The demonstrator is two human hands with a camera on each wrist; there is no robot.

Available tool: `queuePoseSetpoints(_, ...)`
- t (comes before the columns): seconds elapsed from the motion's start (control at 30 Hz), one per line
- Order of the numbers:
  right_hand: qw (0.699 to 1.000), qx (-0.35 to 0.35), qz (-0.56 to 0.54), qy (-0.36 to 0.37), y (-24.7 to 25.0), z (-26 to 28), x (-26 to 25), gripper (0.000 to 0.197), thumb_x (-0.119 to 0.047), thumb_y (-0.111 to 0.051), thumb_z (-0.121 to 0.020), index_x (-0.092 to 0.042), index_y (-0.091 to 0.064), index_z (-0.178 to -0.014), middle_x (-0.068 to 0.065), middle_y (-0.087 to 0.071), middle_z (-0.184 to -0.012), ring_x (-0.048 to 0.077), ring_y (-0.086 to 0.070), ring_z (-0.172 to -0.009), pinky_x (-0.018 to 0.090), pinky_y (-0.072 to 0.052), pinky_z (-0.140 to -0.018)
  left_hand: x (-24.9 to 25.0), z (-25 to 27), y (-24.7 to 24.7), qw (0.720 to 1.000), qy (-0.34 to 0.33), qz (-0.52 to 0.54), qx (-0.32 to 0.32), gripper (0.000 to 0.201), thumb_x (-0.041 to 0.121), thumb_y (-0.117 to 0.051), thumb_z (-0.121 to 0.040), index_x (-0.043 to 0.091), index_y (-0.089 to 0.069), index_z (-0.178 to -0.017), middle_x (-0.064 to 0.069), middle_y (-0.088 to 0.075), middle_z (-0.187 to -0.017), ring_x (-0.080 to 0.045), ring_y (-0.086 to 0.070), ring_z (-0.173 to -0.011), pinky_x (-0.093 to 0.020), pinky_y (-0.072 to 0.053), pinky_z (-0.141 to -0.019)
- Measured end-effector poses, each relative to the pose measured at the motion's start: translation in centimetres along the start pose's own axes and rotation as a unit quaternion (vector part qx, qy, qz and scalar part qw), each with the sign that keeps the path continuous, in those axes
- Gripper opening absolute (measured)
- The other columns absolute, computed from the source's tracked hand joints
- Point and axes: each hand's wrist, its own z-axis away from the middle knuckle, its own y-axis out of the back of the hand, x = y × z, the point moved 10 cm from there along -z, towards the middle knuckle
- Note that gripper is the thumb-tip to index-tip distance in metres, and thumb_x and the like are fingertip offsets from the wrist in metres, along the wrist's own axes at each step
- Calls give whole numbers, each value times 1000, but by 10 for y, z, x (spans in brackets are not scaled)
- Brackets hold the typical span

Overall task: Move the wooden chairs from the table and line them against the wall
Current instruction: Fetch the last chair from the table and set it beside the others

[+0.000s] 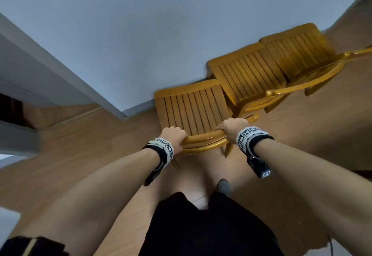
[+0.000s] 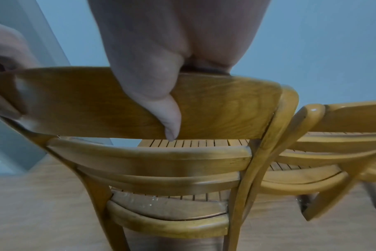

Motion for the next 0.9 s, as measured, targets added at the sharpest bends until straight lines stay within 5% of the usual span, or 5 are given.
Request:
queuePoseSetpoints(0.1, 999, -1, 26, 19, 11, -13, 26, 21, -20, -59, -94, -37, -68, -88, -10, -63, -72, 11, -60, -65, 29, -54, -62, 15, -20, 9, 1000, 19, 21, -7, 21, 22, -61, -87, 21, -63, -108, -4, -64, -107, -27, -61, -100, -35, -44, -76)
queuePoseSetpoints(0.3, 996, -16, 77, 52, 23, -42, 73, 26, -30, -85, -76, -43, -68, -92, -14, -60, -70, 7, -52, -62, 28, -48, -60, 44, -55, 29, 999, 30, 33, -1, 19, 21, -62, -86, 23, -61, -105, -3, -65, -103, -27, -62, -96, -33, -39, -69)
queuePoseSetpoints(0.43, 992, 6, 100, 70, 38, -57, 93, 22, -23, -74, -86, -43, -69, -96, -14, -59, -74, 12, -53, -70, 28, -39, -62, 52, -77, 42, 999, 26, 42, 3, 19, 25, -64, -85, 23, -59, -103, -2, -64, -99, -26, -61, -90, -33, -40, -67)
queuePoseSetpoints(0.77, 994, 52, 41, 90, 83, -101, 74, 20, -23, -62, -95, -31, -65, -77, -9, -60, -66, 11, -56, -62, 30, -54, -66, -11, -101, 66, 992, 107, 68, 14, 13, 25, -62, -91, 28, -50, -88, 1, -63, -95, -21, -55, -81, -33, -44, -71)
queuePoseSetpoints(0.9, 991, 43, 26, 127, 59, -116, 52, 25, -20, -60, -96, -37, -69, -110, -10, -65, -79, 17, -62, -72, 33, -53, -73, -33, -107, 46, 990, 125, 60, -31, 7, 23, -63, -93, 23, -60, -99, 2, -62, -96, -22, -60, -91, -34, -50, -80)
